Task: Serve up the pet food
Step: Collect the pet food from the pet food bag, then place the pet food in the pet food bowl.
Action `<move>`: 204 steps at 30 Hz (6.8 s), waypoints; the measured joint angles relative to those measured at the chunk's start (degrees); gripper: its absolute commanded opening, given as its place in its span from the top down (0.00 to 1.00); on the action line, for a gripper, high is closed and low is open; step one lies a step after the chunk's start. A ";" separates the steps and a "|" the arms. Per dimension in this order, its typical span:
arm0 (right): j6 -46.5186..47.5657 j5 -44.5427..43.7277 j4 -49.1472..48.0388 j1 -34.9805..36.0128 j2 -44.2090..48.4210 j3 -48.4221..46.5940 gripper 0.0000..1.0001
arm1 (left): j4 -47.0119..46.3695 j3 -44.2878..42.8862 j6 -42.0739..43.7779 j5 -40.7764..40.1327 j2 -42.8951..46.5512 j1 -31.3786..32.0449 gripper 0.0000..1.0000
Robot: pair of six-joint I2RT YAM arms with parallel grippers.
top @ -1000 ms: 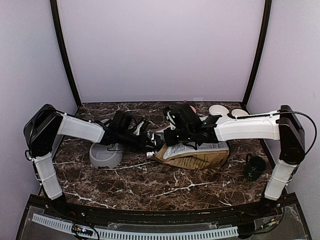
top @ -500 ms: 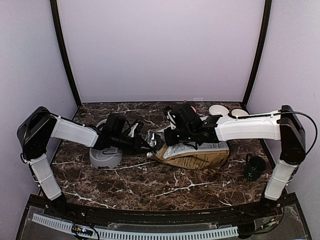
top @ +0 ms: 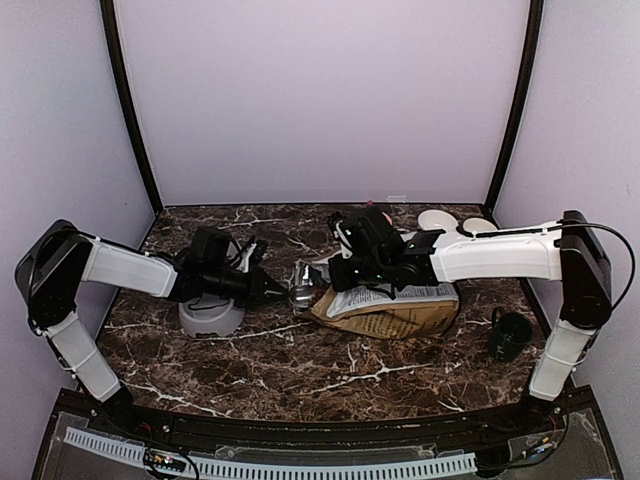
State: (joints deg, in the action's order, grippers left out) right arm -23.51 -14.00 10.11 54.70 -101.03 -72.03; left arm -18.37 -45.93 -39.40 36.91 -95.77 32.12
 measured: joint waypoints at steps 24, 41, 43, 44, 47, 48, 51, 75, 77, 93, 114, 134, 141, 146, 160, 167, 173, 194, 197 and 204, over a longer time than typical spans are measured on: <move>-0.79 -0.39 0.24 0.00 0.00 -0.17 1.00 | -1.81 4.04 -1.53 1.03 3.96 -1.22 1.00; -0.74 -0.66 0.26 -0.02 0.00 -0.17 1.00 | -3.43 6.32 -3.34 1.75 7.48 -2.43 1.00; -0.72 -0.70 0.28 -0.02 0.00 -0.17 1.00 | -3.82 6.64 -3.54 1.81 8.04 -2.73 1.00; -0.74 -0.74 0.28 -0.02 0.00 -0.17 1.00 | -3.85 6.78 -3.54 1.84 8.31 -2.82 1.00; -0.72 -0.83 0.31 -0.02 0.00 -0.17 1.00 | -3.93 7.28 -3.58 1.86 9.03 -3.23 1.00; -0.72 -0.85 0.33 -0.02 0.00 -0.17 1.00 | -4.04 7.58 -3.74 1.86 9.33 -3.39 1.00; -0.66 -0.90 0.42 -0.02 0.00 -0.20 1.00 | -4.33 8.83 -4.20 1.97 10.40 -3.82 1.00; -0.79 -1.09 2.23 -0.20 0.00 -1.60 1.00 | -12.04 18.18 -10.23 5.29 19.56 -8.76 1.00; -0.79 -1.07 2.23 -0.20 0.00 -1.60 1.00 | -12.44 19.19 -10.64 5.49 21.11 -9.46 1.00; -0.79 -1.03 2.29 -0.28 0.00 -1.68 1.00 | -13.14 26.40 -14.25 3.34 34.36 -17.20 1.00; -0.79 -1.05 2.21 -0.28 0.00 -1.66 1.00 | -19.74 30.38 -21.24 6.80 38.58 -32.09 1.00; -0.79 -1.05 1.77 -0.31 0.00 -1.31 1.00 | 3.08 16.83 -8.46 -1.77 35.45 -35.78 1.00; -0.76 -1.07 0.96 -0.31 0.00 -0.72 1.00 | 11.39 11.54 -3.63 -5.64 33.75 -35.87 1.00; -0.76 -1.07 0.39 -0.31 0.00 -0.44 1.00 | 15.72 7.96 -0.96 -7.45 31.34 -35.87 1.00; -0.57 -1.03 -1.14 -0.39 0.00 0.61 1.00 | 24.04 1.77 4.39 -10.86 29.88 -35.89 1.00; -0.57 -1.03 -2.32 -0.46 0.33 1.68 1.00 | 27.58 0.15 6.45 -11.98 29.31 -35.87 1.00; -0.59 -0.98 -3.52 -0.70 0.63 2.84 1.00 | 30.10 -2.62 8.57 -12.37 27.78 -35.87 1.00; -0.59 -0.57 -4.22 -0.96 0.98 3.50 1.00 | 35.95 -5.90 13.40 -13.90 24.48 -35.87 1.00; -0.59 -0.55 -4.22 -0.98 0.98 3.50 1.00 | 37.05 -6.51 14.08 -14.40 24.30 -35.87 1.00; -0.59 -0.55 -4.20 -0.98 0.98 3.50 1.00 | 39.89 -8.87 16.31 -17.09 23.02 -35.10 1.00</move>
State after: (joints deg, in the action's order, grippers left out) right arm -24.10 -14.55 5.91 53.71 -100.05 -68.53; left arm 21.52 -54.81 -23.09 19.81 -72.75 -2.98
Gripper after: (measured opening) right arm 0.006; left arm 0.086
